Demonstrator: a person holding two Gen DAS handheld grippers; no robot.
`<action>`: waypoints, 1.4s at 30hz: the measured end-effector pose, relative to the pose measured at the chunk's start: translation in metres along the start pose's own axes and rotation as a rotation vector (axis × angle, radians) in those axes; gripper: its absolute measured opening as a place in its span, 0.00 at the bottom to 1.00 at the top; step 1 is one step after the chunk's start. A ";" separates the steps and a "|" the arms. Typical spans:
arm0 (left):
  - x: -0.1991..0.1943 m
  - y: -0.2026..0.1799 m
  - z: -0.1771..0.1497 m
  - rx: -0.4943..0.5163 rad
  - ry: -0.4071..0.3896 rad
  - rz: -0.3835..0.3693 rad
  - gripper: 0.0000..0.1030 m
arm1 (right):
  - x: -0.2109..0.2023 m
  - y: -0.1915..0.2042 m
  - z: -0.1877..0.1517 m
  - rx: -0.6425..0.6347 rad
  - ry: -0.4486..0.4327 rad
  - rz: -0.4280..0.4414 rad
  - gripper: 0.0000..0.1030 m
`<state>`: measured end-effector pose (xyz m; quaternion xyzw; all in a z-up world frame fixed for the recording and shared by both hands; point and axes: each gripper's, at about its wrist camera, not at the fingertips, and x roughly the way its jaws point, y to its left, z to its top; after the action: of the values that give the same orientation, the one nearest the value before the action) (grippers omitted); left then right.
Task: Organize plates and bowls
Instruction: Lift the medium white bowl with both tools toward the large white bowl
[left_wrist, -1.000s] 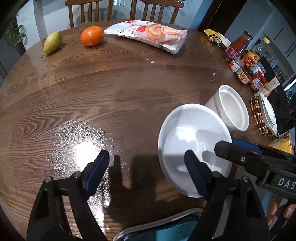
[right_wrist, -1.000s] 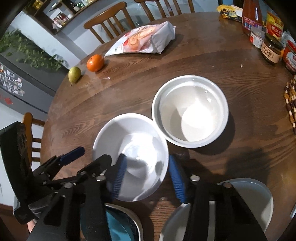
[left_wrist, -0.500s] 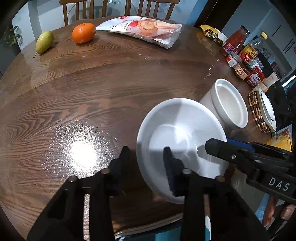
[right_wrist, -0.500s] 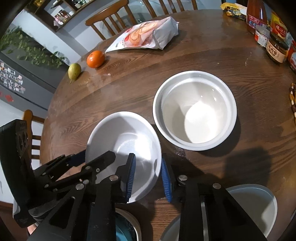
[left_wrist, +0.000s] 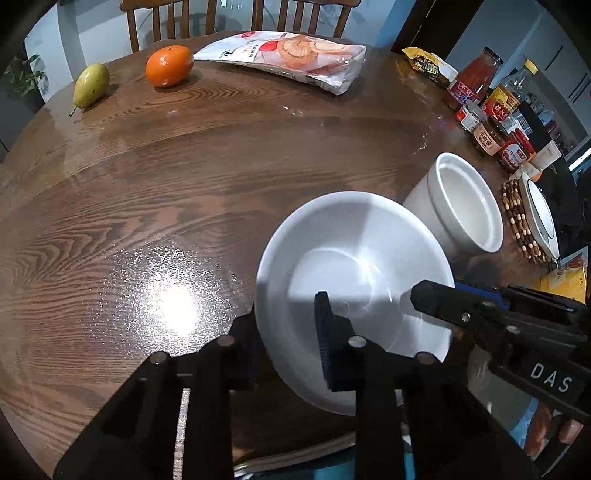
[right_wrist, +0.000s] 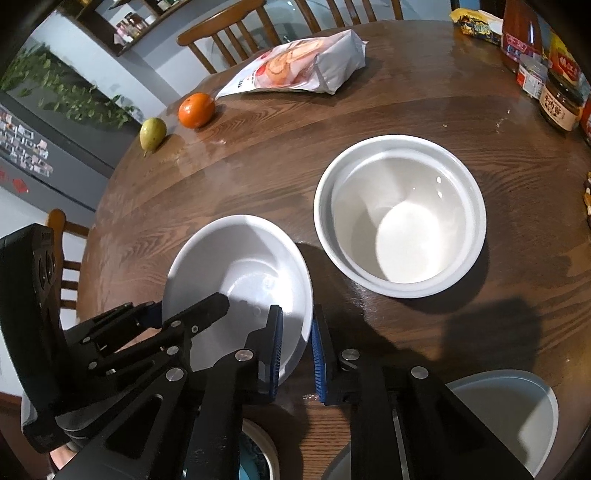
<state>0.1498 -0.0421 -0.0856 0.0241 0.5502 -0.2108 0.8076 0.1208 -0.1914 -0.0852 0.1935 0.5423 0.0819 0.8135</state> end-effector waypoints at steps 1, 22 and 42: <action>0.000 0.000 0.000 0.000 -0.003 0.002 0.20 | 0.000 0.001 0.000 -0.003 -0.001 -0.001 0.17; -0.023 -0.005 -0.005 0.044 -0.077 0.064 0.21 | -0.016 0.010 -0.009 -0.034 -0.053 0.025 0.17; -0.039 -0.008 -0.012 0.068 -0.115 0.088 0.22 | -0.020 0.017 -0.020 -0.031 -0.063 0.025 0.17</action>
<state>0.1245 -0.0340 -0.0537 0.0635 0.4937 -0.1946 0.8452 0.0960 -0.1782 -0.0682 0.1899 0.5126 0.0943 0.8320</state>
